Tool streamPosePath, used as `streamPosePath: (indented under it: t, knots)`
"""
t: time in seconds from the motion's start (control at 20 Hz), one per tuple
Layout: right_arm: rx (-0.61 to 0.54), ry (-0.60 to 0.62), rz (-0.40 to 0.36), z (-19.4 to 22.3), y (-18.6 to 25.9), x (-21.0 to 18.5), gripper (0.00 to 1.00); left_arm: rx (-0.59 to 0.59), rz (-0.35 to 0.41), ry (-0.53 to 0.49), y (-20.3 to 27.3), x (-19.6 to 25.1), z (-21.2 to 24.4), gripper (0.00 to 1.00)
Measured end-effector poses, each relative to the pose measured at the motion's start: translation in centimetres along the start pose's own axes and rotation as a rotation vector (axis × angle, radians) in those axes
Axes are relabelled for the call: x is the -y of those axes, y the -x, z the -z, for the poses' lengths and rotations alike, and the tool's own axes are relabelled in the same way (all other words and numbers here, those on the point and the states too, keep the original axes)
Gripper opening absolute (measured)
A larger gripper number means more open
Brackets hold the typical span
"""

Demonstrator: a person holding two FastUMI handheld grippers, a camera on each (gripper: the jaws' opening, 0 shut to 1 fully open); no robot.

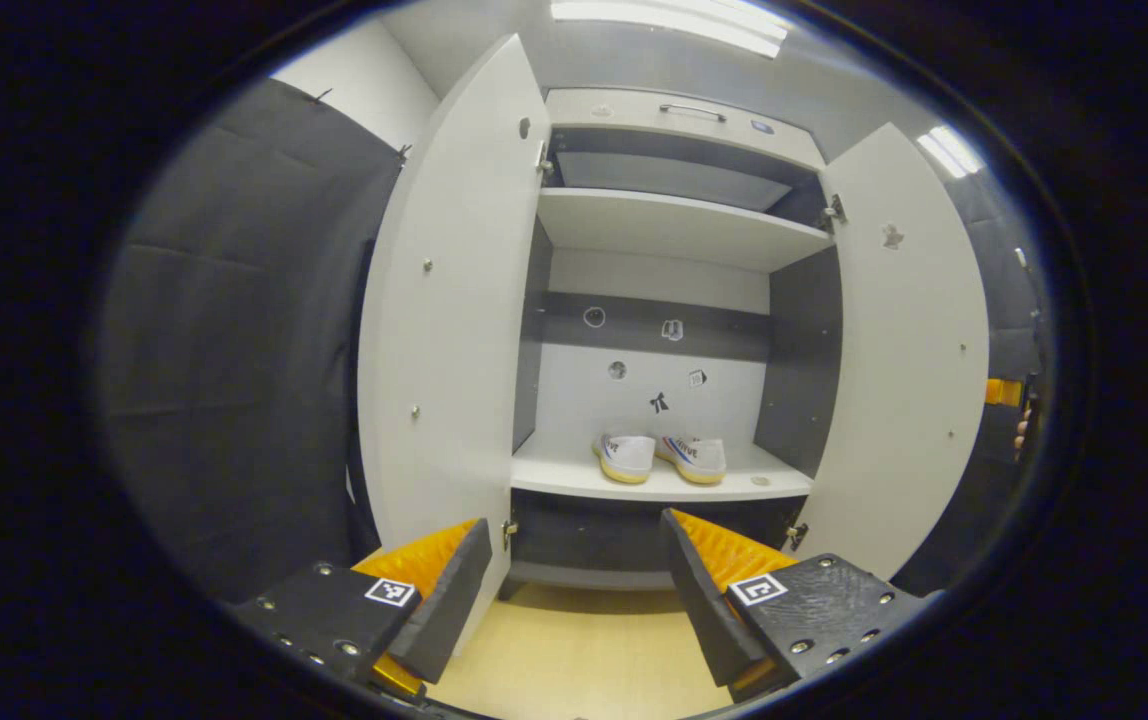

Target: Grab one shoe with the right hand and put it into the shoe cabinet, grab the other shoe with the left hand and put it into the shoe cabinet; then close the right door with the right hand and the left door with the left hand.

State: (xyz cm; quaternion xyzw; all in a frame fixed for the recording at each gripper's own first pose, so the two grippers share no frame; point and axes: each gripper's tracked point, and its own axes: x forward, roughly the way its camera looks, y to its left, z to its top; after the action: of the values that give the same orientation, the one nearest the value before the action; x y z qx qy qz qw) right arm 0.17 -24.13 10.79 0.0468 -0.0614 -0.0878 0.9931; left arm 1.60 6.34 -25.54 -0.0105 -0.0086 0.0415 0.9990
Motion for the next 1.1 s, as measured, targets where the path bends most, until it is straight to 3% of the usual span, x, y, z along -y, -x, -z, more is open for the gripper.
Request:
streamPosePath:
  t: [0.45, 1.1]
  knots:
    - [0.008, -0.050, 0.007, 0.2, 0.7, -1.4, 0.95, -0.006, 0.052, -0.016, -0.4, 1.4, -1.1, 0.97]
    - [-0.043, -0.137, -0.110, 1.2, 0.6, -9.6, 0.95, -0.048, 0.050, 0.047, 1.3, -1.0, -0.4, 0.96]
